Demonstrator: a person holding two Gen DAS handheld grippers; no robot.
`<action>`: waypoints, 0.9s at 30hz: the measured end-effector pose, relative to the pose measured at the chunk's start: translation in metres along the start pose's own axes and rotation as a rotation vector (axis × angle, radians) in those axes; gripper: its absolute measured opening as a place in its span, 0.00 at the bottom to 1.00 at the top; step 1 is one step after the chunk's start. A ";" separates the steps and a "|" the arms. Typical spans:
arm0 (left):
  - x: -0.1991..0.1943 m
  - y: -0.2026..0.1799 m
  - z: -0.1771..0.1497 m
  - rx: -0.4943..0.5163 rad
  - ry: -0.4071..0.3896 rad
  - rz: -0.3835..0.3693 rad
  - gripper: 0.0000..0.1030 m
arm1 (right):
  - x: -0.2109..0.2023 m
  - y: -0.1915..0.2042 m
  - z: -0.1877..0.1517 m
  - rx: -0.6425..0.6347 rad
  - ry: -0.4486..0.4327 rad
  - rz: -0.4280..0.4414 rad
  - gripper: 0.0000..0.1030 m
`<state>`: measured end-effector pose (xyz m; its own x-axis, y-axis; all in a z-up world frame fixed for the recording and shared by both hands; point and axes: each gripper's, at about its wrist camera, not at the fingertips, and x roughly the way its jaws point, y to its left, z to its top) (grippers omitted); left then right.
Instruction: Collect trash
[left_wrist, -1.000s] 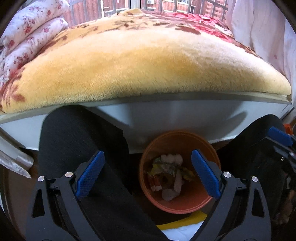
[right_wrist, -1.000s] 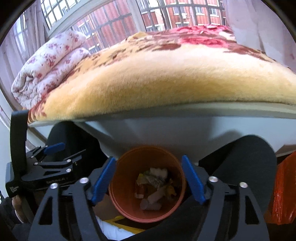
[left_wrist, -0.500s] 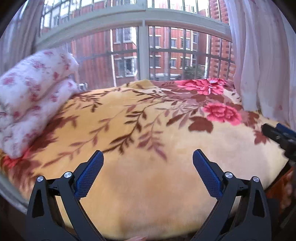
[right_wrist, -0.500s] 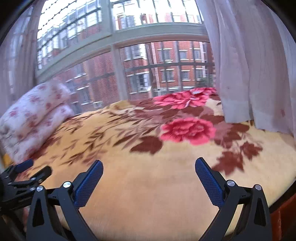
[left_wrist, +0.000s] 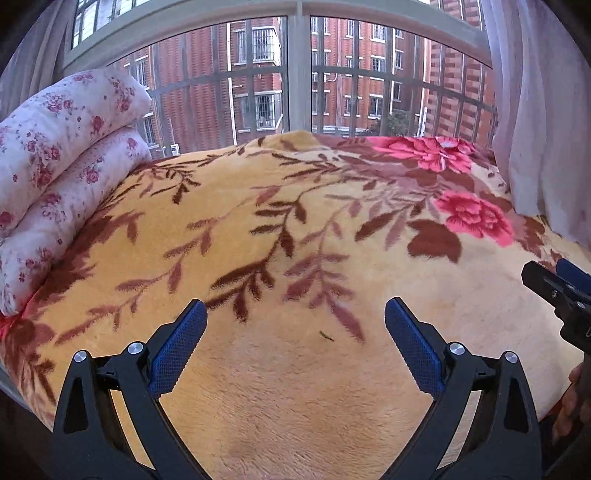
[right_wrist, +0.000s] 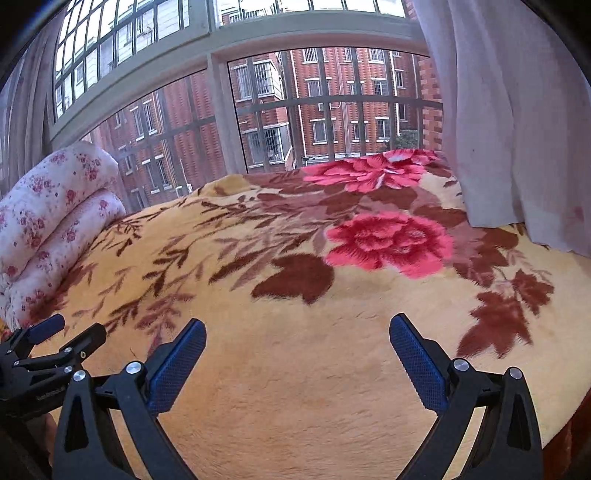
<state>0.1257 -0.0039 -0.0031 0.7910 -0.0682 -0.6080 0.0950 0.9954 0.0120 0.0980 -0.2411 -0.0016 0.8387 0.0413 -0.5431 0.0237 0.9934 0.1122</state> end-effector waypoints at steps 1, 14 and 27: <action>0.001 -0.001 -0.001 0.000 0.005 -0.001 0.92 | 0.001 0.000 -0.001 -0.002 0.002 -0.002 0.95; 0.002 -0.014 -0.004 0.026 0.010 -0.008 0.92 | 0.003 -0.008 -0.004 0.013 0.018 -0.016 0.95; 0.001 -0.013 -0.003 -0.032 0.016 -0.066 0.92 | 0.004 -0.006 -0.006 0.010 0.028 -0.024 0.95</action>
<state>0.1236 -0.0164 -0.0060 0.7740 -0.1334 -0.6190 0.1275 0.9904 -0.0539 0.0984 -0.2459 -0.0092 0.8220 0.0208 -0.5691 0.0491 0.9930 0.1072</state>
